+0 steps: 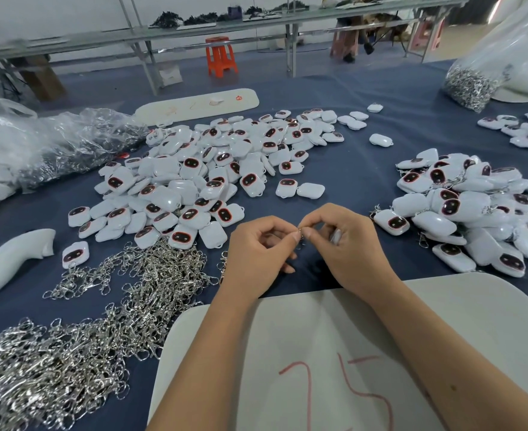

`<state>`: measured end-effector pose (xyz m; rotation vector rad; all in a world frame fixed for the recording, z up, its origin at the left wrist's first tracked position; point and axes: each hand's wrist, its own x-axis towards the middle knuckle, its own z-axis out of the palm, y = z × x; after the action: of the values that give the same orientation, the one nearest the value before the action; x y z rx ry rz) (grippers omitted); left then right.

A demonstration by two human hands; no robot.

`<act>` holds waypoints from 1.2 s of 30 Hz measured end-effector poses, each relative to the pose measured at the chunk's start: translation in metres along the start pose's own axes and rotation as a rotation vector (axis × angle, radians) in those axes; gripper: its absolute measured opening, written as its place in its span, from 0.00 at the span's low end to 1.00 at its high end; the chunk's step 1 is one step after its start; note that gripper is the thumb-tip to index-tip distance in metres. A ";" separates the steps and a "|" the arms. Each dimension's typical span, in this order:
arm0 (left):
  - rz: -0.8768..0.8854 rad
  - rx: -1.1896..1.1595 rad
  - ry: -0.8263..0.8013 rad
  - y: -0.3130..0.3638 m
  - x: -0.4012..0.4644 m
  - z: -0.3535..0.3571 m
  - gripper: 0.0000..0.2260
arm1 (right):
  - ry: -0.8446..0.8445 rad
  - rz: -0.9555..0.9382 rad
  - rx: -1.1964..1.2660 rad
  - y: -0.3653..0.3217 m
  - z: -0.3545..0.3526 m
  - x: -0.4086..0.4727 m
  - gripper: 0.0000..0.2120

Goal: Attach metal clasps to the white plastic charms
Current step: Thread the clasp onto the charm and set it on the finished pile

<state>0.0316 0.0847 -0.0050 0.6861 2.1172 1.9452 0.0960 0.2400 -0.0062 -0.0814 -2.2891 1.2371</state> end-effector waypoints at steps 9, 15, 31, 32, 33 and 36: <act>0.001 -0.025 -0.055 0.000 0.000 0.000 0.06 | 0.000 -0.011 0.010 -0.001 -0.001 0.000 0.09; 0.016 -0.019 -0.068 -0.001 0.001 0.001 0.06 | 0.004 -0.020 -0.010 -0.004 -0.001 0.000 0.08; 0.230 0.288 0.057 -0.006 0.001 0.008 0.09 | 0.108 -0.119 -0.135 -0.004 0.002 -0.001 0.07; 0.259 0.308 0.078 -0.005 0.001 0.008 0.09 | 0.110 -0.108 -0.118 -0.005 0.002 -0.001 0.07; 0.290 0.331 0.097 -0.004 0.002 0.008 0.09 | 0.103 -0.088 -0.102 -0.005 0.003 -0.001 0.06; 0.353 0.386 0.116 -0.003 0.002 0.009 0.09 | 0.060 -0.036 -0.086 -0.004 0.004 0.000 0.05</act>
<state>0.0330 0.0932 -0.0088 1.1075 2.6306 1.7761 0.0953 0.2348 -0.0051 -0.1063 -2.2812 1.1034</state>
